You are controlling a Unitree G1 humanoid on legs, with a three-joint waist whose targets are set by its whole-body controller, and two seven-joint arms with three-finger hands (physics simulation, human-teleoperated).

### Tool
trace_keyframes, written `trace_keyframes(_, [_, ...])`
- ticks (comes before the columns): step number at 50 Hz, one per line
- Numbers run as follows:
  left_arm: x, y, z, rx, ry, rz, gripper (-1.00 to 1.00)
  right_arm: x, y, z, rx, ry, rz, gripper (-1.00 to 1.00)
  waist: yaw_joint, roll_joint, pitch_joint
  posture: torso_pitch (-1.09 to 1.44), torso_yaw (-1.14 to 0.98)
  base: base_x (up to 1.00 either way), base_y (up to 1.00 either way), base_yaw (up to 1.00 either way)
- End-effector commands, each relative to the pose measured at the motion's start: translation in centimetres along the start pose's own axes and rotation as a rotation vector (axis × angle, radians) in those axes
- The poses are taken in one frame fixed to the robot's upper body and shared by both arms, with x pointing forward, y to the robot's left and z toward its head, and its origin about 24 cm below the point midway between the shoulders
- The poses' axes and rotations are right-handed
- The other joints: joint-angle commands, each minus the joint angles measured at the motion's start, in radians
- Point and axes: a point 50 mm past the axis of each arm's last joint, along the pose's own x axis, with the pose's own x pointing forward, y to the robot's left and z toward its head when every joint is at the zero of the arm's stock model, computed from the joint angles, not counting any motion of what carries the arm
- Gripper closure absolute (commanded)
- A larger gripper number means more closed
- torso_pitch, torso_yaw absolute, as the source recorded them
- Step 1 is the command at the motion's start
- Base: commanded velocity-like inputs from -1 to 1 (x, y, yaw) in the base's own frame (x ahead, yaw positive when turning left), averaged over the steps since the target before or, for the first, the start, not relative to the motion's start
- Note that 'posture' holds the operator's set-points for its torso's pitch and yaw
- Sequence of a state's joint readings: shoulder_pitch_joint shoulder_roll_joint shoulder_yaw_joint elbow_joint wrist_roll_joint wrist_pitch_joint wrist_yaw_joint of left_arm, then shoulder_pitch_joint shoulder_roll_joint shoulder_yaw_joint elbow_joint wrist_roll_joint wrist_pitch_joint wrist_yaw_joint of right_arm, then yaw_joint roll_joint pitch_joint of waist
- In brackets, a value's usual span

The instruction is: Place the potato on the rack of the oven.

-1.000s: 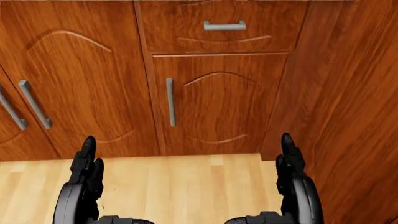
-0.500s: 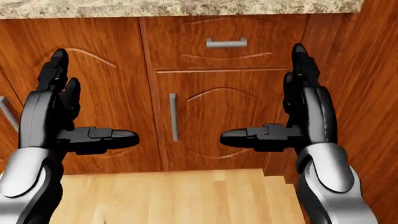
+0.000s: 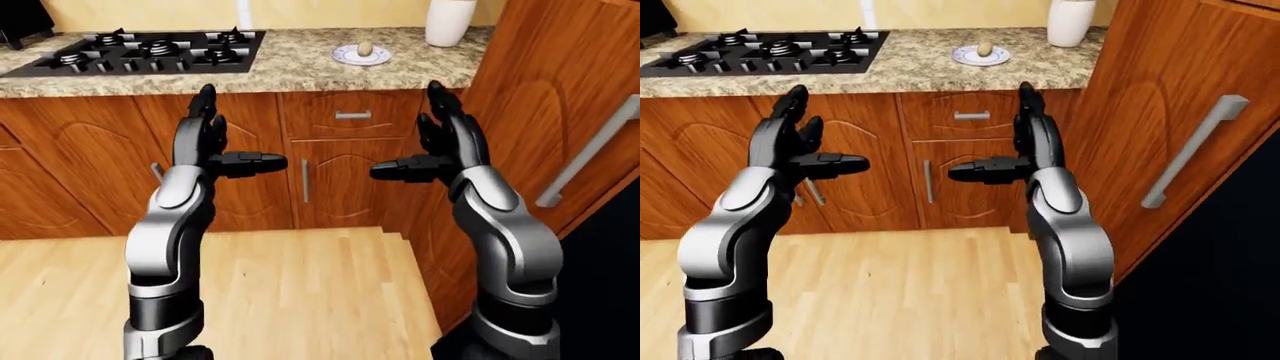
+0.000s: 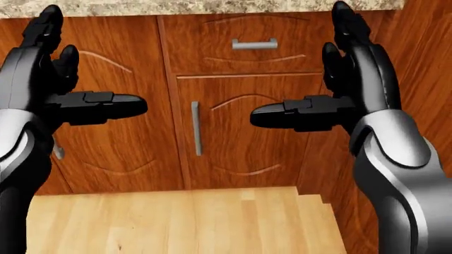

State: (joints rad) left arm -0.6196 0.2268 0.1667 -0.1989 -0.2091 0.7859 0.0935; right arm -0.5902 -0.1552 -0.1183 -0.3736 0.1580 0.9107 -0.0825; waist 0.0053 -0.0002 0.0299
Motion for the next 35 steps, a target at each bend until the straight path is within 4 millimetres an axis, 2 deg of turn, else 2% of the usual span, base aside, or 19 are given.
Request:
trace_keyframes(1, [-0.2, -0.1, 2.4, 0.002, -0.110, -0.006, -1.00, -0.3, -0.1, 2.1, -0.003, -0.103, 0.000, -1.00, -0.002, 0.005, -0.026, 0.00, 0.00, 0.14, -0.02, 0.00])
trace_keyframes(4, [-0.2, -0.1, 2.4, 0.002, -0.113, -0.006, -1.00, -0.3, -0.3, 2.3, -0.002, -0.108, -0.007, -1.00, -0.002, 0.001, -0.007, 0.00, 0.00, 0.19, -0.04, 0.00])
trace_keyframes(8, [-0.3, -0.2, 2.7, 0.002, -0.115, -0.009, -1.00, -0.3, -0.4, 3.1, -0.007, -0.121, -0.009, -1.00, -0.002, -0.046, -0.002, 0.00, 0.00, 0.22, -0.04, 0.00])
trace_keyframes(9, [-0.3, -0.3, 2.8, 0.001, -0.115, -0.010, -1.00, -0.3, -0.5, 3.2, -0.008, -0.123, -0.011, -1.00, -0.005, -0.027, -0.003, 0.00, 0.00, 0.23, -0.04, 0.00])
trace_keyframes(12, [-0.3, -0.3, 2.7, 0.001, -0.115, -0.010, -1.00, -0.3, -0.5, 3.4, -0.010, -0.126, -0.011, -1.00, -0.001, -0.031, -0.006, 0.00, 0.00, 0.24, -0.04, 0.00])
trace_keyframes(14, [-0.2, -0.3, 2.8, 0.001, -0.114, -0.011, -1.00, -0.2, -0.4, 3.5, -0.011, -0.125, -0.010, -1.00, 0.001, -0.019, -0.008, 0.00, 0.00, 0.23, -0.04, 0.00])
trace_keyframes(17, [-0.2, -0.2, 2.8, 0.000, -0.115, -0.012, -1.00, -0.1, -0.4, 3.6, -0.012, -0.127, -0.009, -1.00, -0.003, 0.011, 0.001, 0.00, 0.00, 0.23, -0.05, 0.00])
trace_keyframes(19, [-0.1, -0.3, 2.7, -0.001, -0.115, -0.013, -1.00, -0.1, -0.5, 3.7, -0.013, -0.128, -0.011, -1.00, -0.009, 0.049, 0.000, 0.00, 0.00, 0.24, -0.04, 0.00])
trace_keyframes(20, [-0.2, -0.3, 2.8, 0.001, -0.115, -0.013, -1.00, -0.2, -0.5, 3.8, -0.013, -0.129, -0.012, -1.00, -0.011, 0.082, -0.008, 0.00, 0.00, 0.23, -0.05, 0.00])
trace_keyframes(21, [-0.2, -0.4, 2.8, 0.000, -0.114, -0.013, -1.00, -0.2, -0.5, 3.7, -0.014, -0.129, -0.012, -1.00, -0.014, 0.085, -0.020, 0.00, 0.00, 0.24, -0.05, 0.00])
trace_keyframes(22, [-0.3, -0.4, 2.9, -0.001, -0.114, -0.014, -1.00, -0.2, -0.6, 3.7, -0.012, -0.128, -0.013, -1.00, -0.004, 0.069, -0.008, 0.00, 0.00, 0.24, -0.05, 0.00])
trace_keyframes(23, [-0.3, -0.4, 2.8, -0.001, -0.114, -0.014, -1.00, -0.2, -0.6, 3.6, -0.013, -0.128, -0.012, -1.00, -0.011, 0.077, -0.004, 0.00, 0.00, 0.25, -0.05, 0.00])
trace_keyframes(26, [-0.4, -0.3, 2.8, -0.002, -0.113, -0.013, -1.00, -0.2, -0.5, 3.4, -0.012, -0.126, -0.011, -1.00, -0.002, 0.054, -0.015, 0.00, 0.00, 0.24, -0.05, 0.00])
trace_keyframes(29, [-0.4, -0.4, 2.9, 0.000, -0.114, -0.015, -1.00, -0.2, -0.5, 3.6, -0.014, -0.129, -0.012, -1.00, 0.003, 0.031, -0.009, 0.00, 0.00, 0.26, -0.07, 0.00])
trace_keyframes(32, [-0.4, -0.3, 2.7, 0.000, -0.111, -0.014, -1.00, -0.1, -0.6, 3.6, -0.015, -0.129, -0.015, -1.00, 0.013, -0.014, -0.011, 0.00, 0.00, 0.27, -0.07, 0.00])
trace_keyframes(33, [-0.4, -0.3, 2.8, -0.001, -0.112, -0.015, -1.00, -0.1, -0.6, 3.6, -0.014, -0.130, -0.014, -1.00, 0.016, -0.039, -0.016, 0.00, 0.00, 0.27, -0.08, 0.00])
trace_keyframes(34, [-0.3, -0.4, 2.7, -0.001, -0.113, -0.016, -1.00, -0.2, -0.6, 3.6, -0.014, -0.130, -0.015, -1.00, 0.016, -0.076, -0.028, 0.00, 0.00, 0.26, -0.09, 0.00])
trace_keyframes(35, [-0.3, -0.5, 2.8, -0.001, -0.113, -0.018, -1.00, -0.2, -0.6, 3.6, -0.014, -0.131, -0.015, -1.00, 0.006, -0.039, -0.020, 0.00, 0.00, 0.26, -0.07, 0.00])
